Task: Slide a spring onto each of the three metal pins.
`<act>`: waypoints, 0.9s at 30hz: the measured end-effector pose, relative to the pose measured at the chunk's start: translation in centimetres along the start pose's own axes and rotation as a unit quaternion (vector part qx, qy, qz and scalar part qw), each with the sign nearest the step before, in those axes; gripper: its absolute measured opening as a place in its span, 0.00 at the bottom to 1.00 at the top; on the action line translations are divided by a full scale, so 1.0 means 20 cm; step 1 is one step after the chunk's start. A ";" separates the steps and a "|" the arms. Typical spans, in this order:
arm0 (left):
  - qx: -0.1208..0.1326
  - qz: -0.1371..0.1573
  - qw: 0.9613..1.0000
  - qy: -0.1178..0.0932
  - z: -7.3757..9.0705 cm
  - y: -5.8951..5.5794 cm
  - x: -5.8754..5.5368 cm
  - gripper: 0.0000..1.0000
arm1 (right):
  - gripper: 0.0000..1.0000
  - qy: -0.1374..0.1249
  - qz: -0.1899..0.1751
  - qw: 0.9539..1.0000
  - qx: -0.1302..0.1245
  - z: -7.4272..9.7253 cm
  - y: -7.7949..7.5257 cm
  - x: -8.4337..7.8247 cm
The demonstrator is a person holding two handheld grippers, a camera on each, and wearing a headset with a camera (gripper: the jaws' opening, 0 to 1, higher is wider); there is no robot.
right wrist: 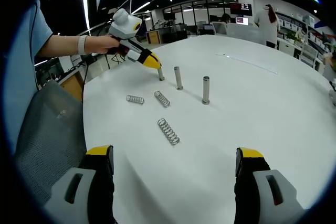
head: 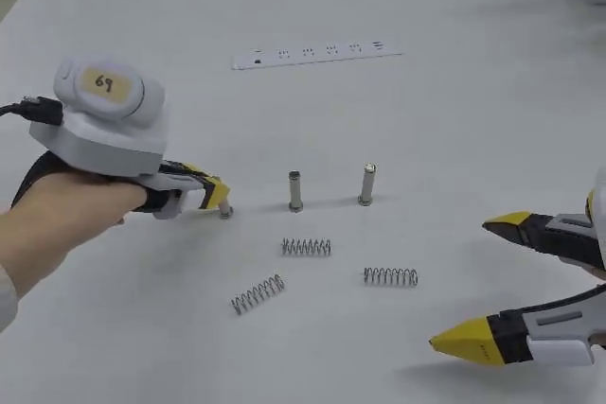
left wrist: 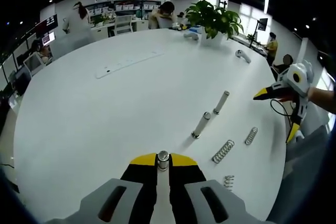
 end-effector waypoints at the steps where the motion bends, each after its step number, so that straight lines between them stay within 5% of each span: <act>1: 0.000 -0.002 1.000 0.000 0.00 0.00 0.00 0.00 | 0.95 0.000 0.000 1.000 0.000 0.00 0.00 0.00; 27: -0.001 -0.011 1.000 -0.005 0.00 -0.01 0.00 0.00 | 0.95 0.003 0.003 1.000 0.000 0.01 0.00 0.00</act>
Point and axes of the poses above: the centre of the closed fingertips' face, and the gripper's own axes: z roughly backward along the fingers, y roughly to its left, x roughly out of its top, the point moved 8 cm from there along z, roughly backward along the fingers, and after that the axes turned 8 degrees about x, right-handed, at the moved point
